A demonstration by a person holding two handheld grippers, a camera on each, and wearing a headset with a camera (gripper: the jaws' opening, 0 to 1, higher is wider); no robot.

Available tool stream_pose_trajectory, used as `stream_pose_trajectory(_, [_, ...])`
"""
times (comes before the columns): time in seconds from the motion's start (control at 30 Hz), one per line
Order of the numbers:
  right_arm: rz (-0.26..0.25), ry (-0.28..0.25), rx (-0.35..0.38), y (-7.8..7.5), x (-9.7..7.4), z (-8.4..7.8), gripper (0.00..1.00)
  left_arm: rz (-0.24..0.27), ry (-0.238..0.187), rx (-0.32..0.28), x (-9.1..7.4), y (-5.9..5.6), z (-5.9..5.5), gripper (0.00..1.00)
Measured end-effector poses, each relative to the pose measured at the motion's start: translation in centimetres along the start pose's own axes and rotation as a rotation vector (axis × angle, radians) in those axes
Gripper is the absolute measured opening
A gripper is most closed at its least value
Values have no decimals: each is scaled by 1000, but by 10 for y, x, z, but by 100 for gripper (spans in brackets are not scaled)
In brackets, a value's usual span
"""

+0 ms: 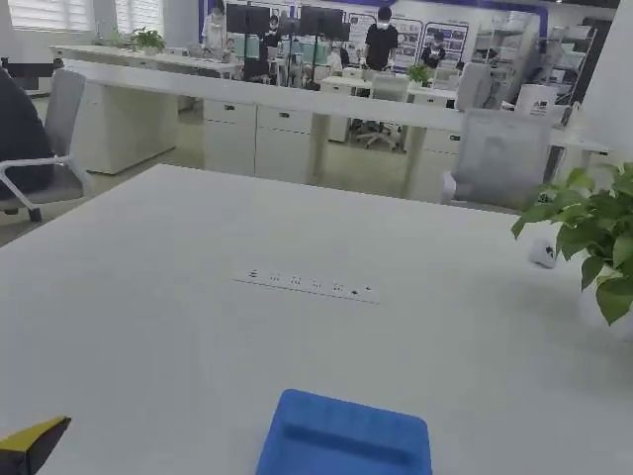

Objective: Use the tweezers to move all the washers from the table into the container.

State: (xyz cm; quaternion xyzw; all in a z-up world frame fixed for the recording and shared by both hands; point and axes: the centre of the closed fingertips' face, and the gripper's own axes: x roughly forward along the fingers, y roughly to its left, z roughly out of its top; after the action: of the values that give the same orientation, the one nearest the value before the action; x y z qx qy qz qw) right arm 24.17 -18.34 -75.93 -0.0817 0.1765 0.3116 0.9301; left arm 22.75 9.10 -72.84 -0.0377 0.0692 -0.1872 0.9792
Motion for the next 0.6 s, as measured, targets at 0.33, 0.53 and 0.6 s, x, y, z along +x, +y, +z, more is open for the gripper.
stream_pose_trajectory(0.33, [-18,-11,-10,-3,-3,3,68,-7,30,18,1,-4,-3,95])
stream_pose_trajectory(0.53, [-16,4,-6,-5,-1,-1,68,-2,36,16,1,-4,-4,95])
stream_pose_trajectory(0.6, [-22,6,-7,-7,-2,-1,68,-3,37,21,1,-5,-3,95])
